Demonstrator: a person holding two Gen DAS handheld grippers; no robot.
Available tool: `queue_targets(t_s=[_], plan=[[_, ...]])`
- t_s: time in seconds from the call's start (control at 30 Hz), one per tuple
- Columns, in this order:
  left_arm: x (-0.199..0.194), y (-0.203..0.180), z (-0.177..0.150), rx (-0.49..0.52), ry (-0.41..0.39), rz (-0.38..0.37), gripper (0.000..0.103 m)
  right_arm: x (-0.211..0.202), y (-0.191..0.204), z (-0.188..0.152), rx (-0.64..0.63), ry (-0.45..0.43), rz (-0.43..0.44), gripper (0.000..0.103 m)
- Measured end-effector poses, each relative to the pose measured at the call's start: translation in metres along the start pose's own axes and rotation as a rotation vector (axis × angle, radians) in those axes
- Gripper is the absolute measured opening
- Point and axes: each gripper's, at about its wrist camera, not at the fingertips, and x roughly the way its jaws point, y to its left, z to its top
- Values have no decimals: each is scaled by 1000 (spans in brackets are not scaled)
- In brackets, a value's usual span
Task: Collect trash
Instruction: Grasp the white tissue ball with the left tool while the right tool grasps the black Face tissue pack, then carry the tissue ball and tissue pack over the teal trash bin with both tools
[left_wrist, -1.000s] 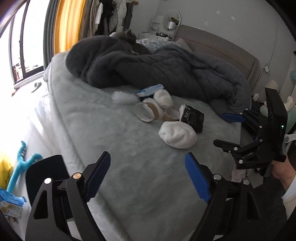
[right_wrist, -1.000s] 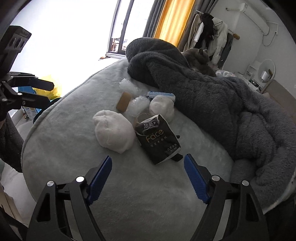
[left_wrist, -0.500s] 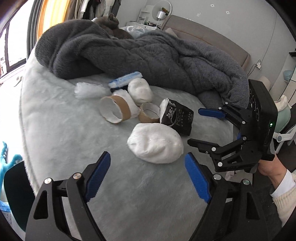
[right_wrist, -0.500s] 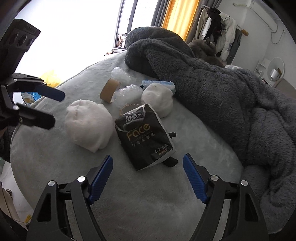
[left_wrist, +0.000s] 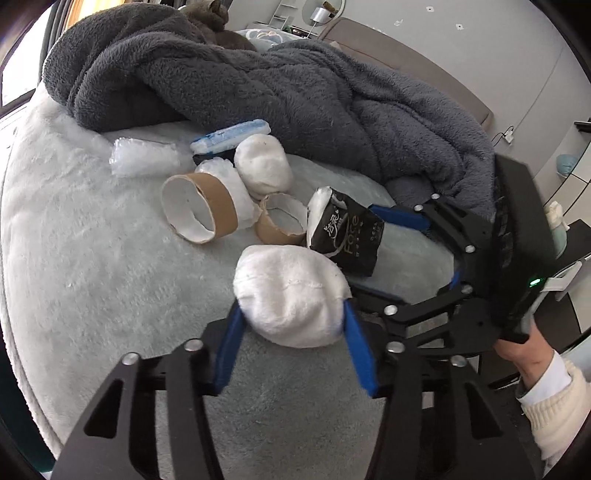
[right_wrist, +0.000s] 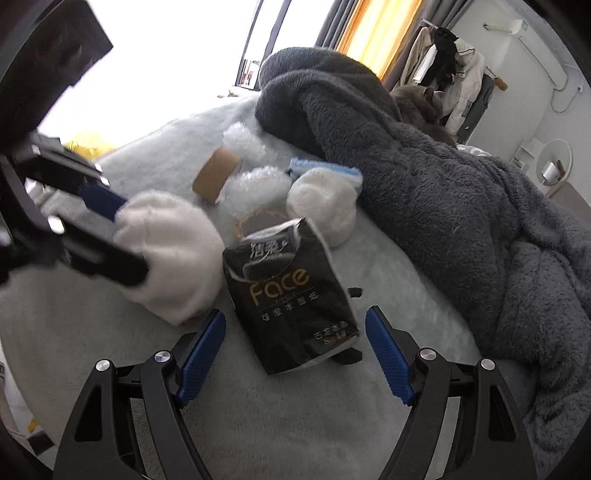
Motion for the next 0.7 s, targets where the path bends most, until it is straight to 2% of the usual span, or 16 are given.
queue_targets(t_s=[0.07, 0.23, 0.3, 0.4, 0.7], plan=[[-6, 0, 0, 12, -11, 10, 45, 2, 1, 2, -7, 0, -9, 79], [-25, 7, 0, 27, -62, 42, 43, 5, 1, 10, 6, -8, -30, 78], [-32, 11, 1, 25, -82, 55, 43, 9, 3, 15, 3, 8, -28, 66], [-43, 18, 1, 22, -107, 74, 43, 12, 8, 21, -14, 40, -48, 61], [-83, 49, 1, -7, -197, 217, 43, 2, 0, 51, 134, -36, 36, 60]])
